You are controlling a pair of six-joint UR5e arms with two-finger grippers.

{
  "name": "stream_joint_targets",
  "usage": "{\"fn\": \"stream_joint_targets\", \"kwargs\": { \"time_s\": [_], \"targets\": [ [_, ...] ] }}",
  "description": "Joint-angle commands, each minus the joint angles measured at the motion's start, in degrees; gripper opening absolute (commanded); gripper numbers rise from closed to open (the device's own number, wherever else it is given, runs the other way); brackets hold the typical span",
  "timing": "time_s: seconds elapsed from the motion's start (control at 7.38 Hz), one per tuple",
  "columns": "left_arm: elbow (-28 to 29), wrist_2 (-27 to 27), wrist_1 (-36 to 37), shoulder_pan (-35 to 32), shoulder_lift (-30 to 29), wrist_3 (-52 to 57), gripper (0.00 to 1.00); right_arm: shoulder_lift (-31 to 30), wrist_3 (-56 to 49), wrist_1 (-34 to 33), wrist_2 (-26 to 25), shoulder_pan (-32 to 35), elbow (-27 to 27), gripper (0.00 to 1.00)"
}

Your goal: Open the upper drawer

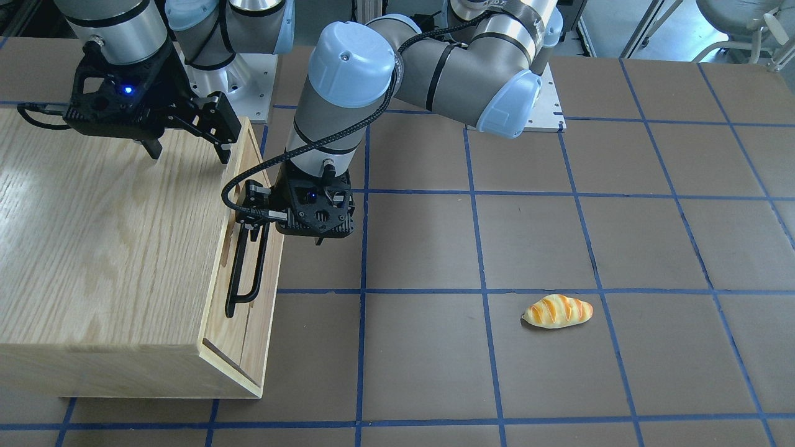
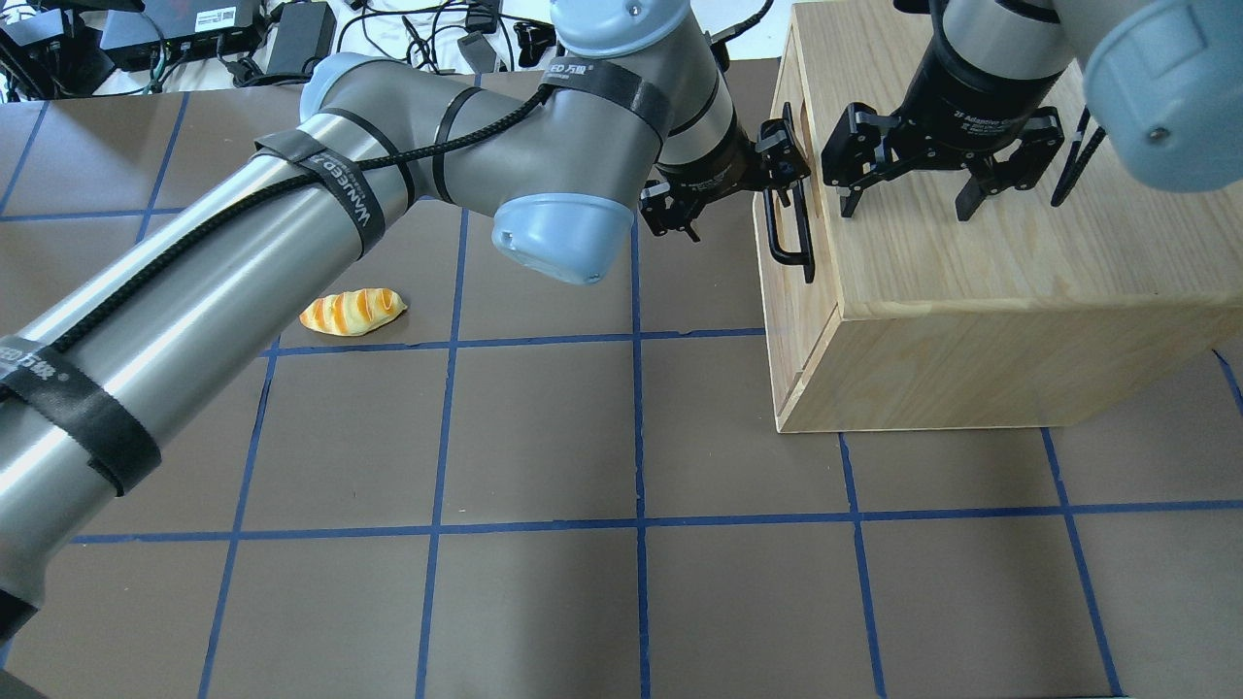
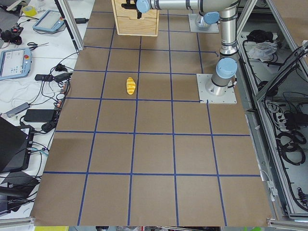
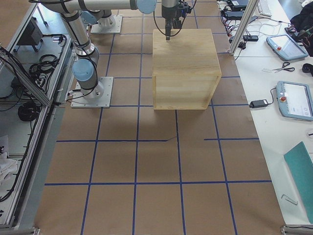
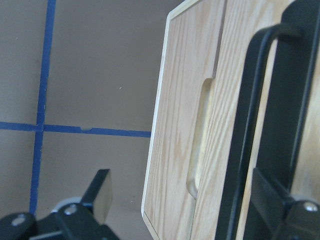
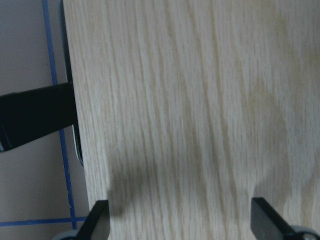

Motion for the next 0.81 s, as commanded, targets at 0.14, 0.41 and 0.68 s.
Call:
{"fn": "stream_joint_targets", "kwargs": {
  "time_s": [0.14,0.41,0.68],
  "targets": [
    [0.0,-0.3,0.0,0.0,-0.3,0.2,1.0,0.0,0.0,0.0,0.0,0.0,0.0,1.0],
    [0.0,0.2,0.0,0.0,-0.7,1.0,1.0,0.0,0.0,0.0,0.0,0.0,0.0,1.0],
    [0.5,0.7,0.0,0.0,-1.0,1.1,1.0,0.0,0.0,0.0,0.0,0.0,0.0,1.0]
  ]
}}
